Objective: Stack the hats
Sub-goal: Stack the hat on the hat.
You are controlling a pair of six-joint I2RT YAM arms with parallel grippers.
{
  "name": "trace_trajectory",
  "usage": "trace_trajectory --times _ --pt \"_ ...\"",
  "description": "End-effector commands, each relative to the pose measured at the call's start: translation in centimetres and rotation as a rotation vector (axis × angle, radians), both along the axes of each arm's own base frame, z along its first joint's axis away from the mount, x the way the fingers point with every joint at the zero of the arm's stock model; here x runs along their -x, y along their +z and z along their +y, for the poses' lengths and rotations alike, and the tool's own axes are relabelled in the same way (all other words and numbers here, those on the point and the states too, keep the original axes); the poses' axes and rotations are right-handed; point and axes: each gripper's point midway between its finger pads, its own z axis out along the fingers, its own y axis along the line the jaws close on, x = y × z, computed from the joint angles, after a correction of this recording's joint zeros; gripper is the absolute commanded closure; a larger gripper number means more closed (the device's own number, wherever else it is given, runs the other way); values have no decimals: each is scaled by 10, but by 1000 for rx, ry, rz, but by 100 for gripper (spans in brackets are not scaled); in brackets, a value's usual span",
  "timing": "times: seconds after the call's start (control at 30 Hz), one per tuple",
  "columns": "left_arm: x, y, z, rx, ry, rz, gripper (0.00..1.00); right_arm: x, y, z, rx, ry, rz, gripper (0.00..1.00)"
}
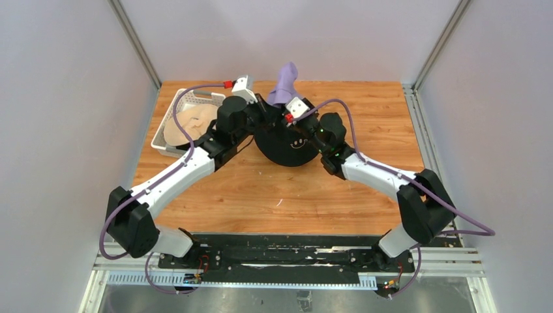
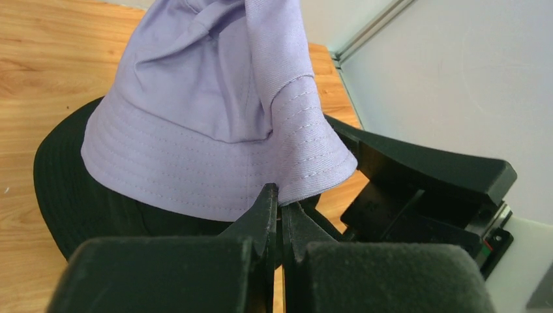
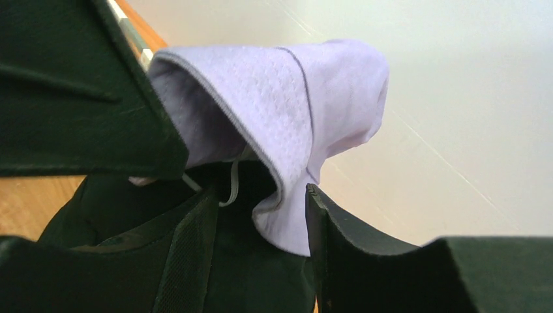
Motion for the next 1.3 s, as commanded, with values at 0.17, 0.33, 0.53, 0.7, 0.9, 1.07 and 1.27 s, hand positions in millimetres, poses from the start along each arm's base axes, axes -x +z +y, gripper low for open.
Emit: trace_trajectory --times 0.17,0.33,0.53,0.7,0.9,1.07,1.27 --pt "6 21 -6 23 -26 -54 100 -33 44 -15 -20 -154 -153 50" --pt "8 21 -5 21 -24 -55 100 -40 53 -26 -36 -207 -182 52" --pt "3 23 -3 9 -3 -59 100 -25 56 -27 -36 -161 -164 51" --pt "1 26 -7 17 -14 -58 100 -14 59 -36 -53 -163 -154 51" --pt "5 25 -9 26 -28 -53 100 -17 60 -34 -43 -162 -146 51" --pt "8 24 -9 24 -41 -51 100 -26 53 -24 -25 -147 -126 51" --pt "12 25 -11 23 -61 -55 100 -36 46 -17 -21 -146 -113 53"
